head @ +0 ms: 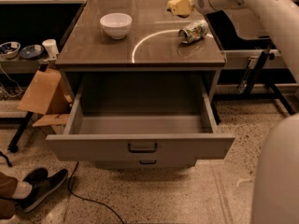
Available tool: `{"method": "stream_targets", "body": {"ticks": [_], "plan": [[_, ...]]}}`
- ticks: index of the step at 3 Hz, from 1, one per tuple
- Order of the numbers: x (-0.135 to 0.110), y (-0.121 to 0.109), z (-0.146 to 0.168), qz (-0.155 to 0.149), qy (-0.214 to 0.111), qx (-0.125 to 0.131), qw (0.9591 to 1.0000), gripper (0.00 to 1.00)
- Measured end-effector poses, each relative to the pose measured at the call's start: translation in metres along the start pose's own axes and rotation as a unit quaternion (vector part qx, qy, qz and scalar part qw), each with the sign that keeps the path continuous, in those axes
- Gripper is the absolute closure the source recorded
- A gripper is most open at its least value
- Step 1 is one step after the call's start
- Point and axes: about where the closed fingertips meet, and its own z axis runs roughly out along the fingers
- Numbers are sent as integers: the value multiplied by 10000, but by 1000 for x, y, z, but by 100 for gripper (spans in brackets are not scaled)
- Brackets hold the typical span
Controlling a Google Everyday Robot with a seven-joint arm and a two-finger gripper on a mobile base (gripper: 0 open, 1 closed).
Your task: Place sponge into top drawer
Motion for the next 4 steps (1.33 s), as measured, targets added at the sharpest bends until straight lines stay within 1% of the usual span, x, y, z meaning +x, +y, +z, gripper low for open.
{"method": "stream_targets", "body": {"ticks": [1,2,3,4], "plan": [[20,16,-52,-264,-57,-330,9991,100],[52,30,-95,-506,-23,-698,9963,100],[88,44,-117,-779,154,-1227,9893,100],[132,67,-133,-968,589,-1895,9753,100]]}}
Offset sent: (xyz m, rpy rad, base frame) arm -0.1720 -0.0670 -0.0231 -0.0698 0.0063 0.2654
